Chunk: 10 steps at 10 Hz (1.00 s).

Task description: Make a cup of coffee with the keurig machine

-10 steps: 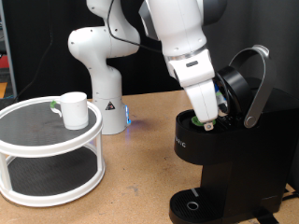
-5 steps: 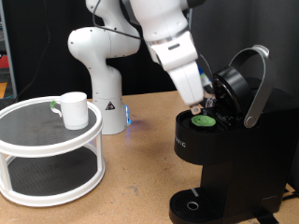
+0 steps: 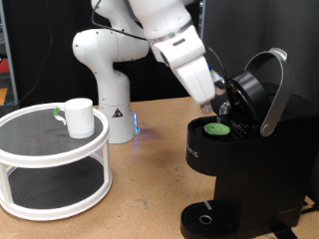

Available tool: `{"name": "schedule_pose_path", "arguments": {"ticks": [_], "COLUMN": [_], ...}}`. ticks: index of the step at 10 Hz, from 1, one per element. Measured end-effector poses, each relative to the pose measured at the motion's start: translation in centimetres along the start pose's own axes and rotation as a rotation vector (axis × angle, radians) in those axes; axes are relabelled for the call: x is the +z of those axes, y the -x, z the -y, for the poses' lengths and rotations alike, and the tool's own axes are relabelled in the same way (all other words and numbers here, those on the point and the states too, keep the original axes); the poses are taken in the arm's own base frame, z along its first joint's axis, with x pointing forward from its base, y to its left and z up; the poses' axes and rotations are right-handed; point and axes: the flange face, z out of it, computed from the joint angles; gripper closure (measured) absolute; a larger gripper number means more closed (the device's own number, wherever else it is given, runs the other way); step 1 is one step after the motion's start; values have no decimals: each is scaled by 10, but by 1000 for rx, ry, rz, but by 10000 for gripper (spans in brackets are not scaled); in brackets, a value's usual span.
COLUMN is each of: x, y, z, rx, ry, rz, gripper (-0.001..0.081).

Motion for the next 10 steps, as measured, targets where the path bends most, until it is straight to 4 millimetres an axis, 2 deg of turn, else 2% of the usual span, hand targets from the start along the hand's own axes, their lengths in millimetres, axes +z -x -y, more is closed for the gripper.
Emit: {"name": "schedule_pose_path", "arguments": {"ticks": [7,8,10], "x": [-100,-110,-112], "y": [-12,-13,-13], "z": [-2,-5,-6], "rx": [-29,-10,4], "ry": [-130,-126,-124], "rz": [-130,-139,-140], "gripper": [3,3,3]}}
